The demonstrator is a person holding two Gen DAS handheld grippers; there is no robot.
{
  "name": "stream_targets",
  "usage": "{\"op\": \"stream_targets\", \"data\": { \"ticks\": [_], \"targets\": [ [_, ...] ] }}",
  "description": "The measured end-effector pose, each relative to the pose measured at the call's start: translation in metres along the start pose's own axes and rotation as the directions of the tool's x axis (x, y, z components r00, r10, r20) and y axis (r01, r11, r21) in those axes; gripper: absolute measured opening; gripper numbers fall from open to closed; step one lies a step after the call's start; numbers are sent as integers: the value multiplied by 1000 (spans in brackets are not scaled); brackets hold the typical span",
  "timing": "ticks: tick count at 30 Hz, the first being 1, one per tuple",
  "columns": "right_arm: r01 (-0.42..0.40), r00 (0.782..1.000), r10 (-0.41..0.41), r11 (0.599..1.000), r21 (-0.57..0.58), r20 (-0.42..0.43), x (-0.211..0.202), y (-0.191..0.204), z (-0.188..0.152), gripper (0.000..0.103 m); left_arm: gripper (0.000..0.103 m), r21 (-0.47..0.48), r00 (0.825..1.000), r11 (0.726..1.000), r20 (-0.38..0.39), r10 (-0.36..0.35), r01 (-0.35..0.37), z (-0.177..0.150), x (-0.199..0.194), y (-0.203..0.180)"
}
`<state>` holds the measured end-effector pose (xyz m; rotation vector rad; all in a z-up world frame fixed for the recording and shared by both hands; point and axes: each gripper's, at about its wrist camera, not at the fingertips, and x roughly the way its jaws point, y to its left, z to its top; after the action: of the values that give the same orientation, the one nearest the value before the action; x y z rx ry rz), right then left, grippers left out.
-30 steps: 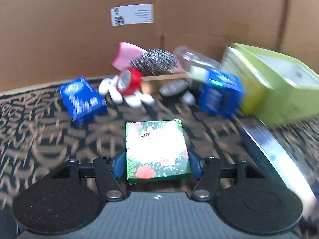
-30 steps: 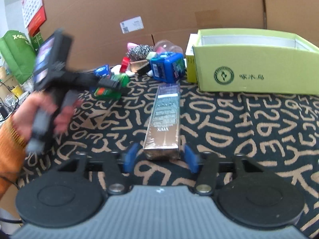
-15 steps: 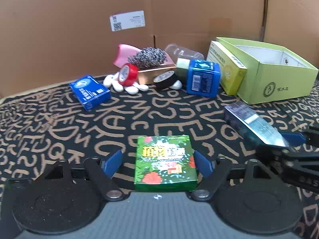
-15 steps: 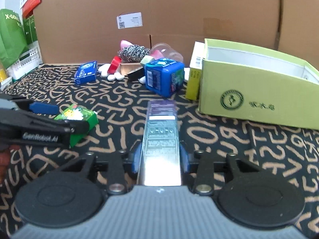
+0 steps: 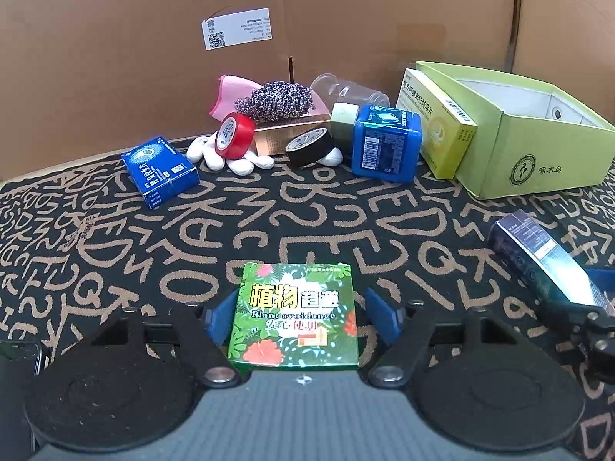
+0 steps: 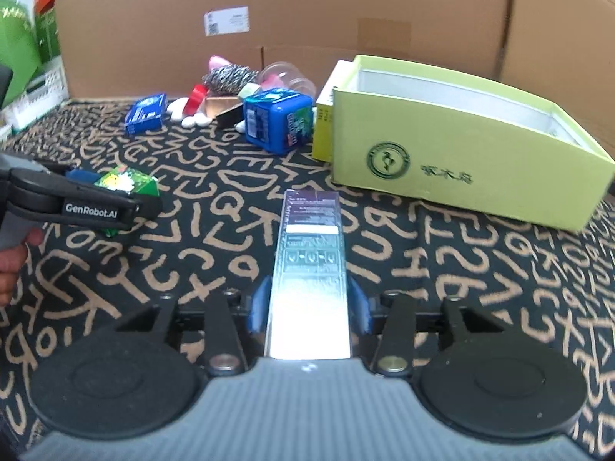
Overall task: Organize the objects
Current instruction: 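Carry both boxes into the lime-green box and open both tools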
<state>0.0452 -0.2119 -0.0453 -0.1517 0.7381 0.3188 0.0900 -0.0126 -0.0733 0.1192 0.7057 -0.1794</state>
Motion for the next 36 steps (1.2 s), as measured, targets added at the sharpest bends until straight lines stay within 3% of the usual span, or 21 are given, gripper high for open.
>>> {"op": "stream_targets", "data": {
  "ticks": [5, 9, 18, 23, 25, 28, 32, 36],
  "targets": [
    [-14, 1000, 14, 1000, -25, -16, 9, 1, 7, 58, 74, -4, 1000, 1000, 7, 11, -11, 0, 1, -1],
    [-47, 999, 47, 999, 8, -15, 13, -4, 8, 59, 74, -9, 1000, 1000, 6, 13, -13, 0, 1, -1],
    [-52, 998, 52, 999, -3, 20, 10, -4, 4, 39, 75, -20, 1000, 1000, 6, 11, -11, 1, 2, 0],
    [-57, 998, 57, 998, 6, 32, 9, -4, 3, 38, 74, -18, 1000, 1000, 5, 11, -11, 1, 2, 0],
    [-66, 997, 65, 998, 12, 37, 7, -6, 1, 38, 66, -16, 1000, 1000, 5, -1, 1, 1, 1, -1],
    [-98, 994, 97, 995, 36, 47, 2, -11, -1, 38, 65, 7, 1000, 1000, 4, 4, -4, 2, -3, -8],
    [-158, 986, 152, 984, 80, 75, -8, -24, -4, 38, 64, -16, 998, 998, 3, -66, 66, 6, -16, -14],
    [-226, 970, 208, 963, 147, 129, -22, -44, -4, 38, 64, 0, 987, 989, 75, -146, 146, 27, -39, -26]
  ]
}}
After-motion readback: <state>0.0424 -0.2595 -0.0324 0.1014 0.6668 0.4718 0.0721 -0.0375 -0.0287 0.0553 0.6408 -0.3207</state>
